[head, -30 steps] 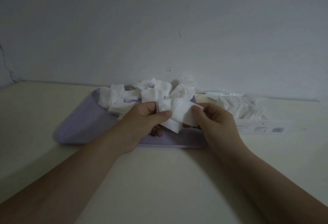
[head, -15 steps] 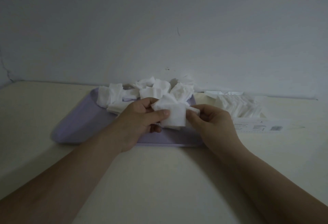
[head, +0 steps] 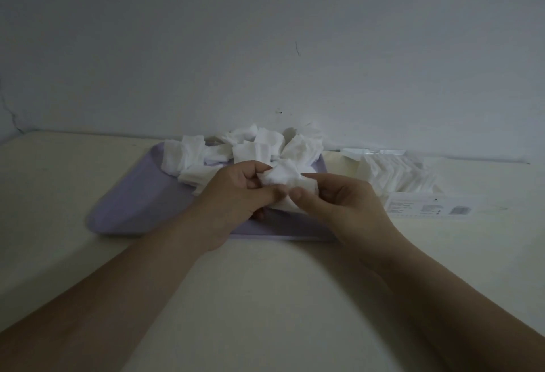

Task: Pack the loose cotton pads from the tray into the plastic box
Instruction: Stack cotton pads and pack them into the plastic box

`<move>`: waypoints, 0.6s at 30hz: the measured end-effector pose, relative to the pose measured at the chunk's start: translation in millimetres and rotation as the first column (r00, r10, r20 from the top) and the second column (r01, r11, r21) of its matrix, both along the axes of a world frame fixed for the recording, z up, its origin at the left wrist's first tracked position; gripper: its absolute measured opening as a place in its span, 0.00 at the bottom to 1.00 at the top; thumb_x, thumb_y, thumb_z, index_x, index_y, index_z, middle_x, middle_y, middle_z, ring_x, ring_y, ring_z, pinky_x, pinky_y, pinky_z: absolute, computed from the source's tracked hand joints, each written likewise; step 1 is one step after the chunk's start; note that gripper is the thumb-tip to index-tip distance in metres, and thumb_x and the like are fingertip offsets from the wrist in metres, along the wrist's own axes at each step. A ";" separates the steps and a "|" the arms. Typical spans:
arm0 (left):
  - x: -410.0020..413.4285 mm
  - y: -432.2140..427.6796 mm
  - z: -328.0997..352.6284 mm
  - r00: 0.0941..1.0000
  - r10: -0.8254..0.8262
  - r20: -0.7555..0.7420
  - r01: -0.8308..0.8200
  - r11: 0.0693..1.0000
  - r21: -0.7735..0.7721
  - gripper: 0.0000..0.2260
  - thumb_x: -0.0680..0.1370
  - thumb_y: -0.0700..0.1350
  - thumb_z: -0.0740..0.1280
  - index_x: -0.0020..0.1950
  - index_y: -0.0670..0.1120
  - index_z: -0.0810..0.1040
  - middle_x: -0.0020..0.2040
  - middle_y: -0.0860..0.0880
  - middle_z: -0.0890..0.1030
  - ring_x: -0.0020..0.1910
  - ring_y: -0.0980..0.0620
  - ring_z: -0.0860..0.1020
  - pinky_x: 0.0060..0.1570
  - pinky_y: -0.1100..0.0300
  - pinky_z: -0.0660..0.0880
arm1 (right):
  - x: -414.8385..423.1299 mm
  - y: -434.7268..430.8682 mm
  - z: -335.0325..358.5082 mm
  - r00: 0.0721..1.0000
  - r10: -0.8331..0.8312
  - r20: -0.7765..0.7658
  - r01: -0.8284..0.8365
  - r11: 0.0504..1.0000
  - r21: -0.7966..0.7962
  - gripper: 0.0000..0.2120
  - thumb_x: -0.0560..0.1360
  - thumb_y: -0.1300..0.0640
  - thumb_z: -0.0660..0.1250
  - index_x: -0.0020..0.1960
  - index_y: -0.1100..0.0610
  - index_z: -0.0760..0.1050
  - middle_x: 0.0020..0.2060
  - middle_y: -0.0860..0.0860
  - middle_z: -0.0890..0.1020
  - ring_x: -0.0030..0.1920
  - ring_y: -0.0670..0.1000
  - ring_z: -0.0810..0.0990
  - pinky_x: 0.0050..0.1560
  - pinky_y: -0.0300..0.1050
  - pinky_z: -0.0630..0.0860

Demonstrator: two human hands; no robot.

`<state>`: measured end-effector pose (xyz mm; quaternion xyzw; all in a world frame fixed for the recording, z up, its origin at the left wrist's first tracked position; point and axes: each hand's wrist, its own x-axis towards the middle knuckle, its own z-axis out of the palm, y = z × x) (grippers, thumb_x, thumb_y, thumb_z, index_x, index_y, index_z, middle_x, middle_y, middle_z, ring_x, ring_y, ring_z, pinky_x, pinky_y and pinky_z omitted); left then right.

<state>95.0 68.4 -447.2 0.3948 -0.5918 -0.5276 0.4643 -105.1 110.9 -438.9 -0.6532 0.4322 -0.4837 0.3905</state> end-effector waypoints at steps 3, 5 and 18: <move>1.3 -2.8 -0.7 1.000 0.017 0.026 -0.018 0.999 0.041 0.05 0.78 0.45 0.74 0.50 0.44 0.85 0.41 0.44 0.83 0.39 0.47 0.77 0.39 0.53 0.77 | -0.3 -1.2 -3.0 0.990 -0.121 -0.069 0.118 0.992 -0.042 0.08 0.79 0.55 0.71 0.55 0.50 0.87 0.46 0.46 0.89 0.51 0.47 0.87 0.54 0.44 0.81; 1.5 -3.3 -0.4 1.000 0.017 0.012 -0.018 0.997 0.078 0.07 0.80 0.47 0.72 0.51 0.44 0.86 0.44 0.43 0.84 0.42 0.46 0.78 0.40 0.52 0.75 | -2.2 -1.9 -3.6 0.990 -0.132 -0.051 0.130 0.991 -0.034 0.08 0.80 0.57 0.70 0.56 0.50 0.87 0.46 0.43 0.89 0.49 0.41 0.85 0.51 0.35 0.78; 5.9 -3.1 4.4 0.968 -0.023 -0.250 0.056 0.990 0.127 0.10 0.80 0.34 0.68 0.61 0.40 0.80 0.47 0.43 0.85 0.39 0.50 0.83 0.34 0.59 0.79 | -11.6 -8.5 -5.1 0.900 -0.435 0.017 0.435 0.899 -0.054 0.07 0.79 0.56 0.69 0.49 0.50 0.86 0.38 0.44 0.88 0.42 0.42 0.85 0.45 0.41 0.79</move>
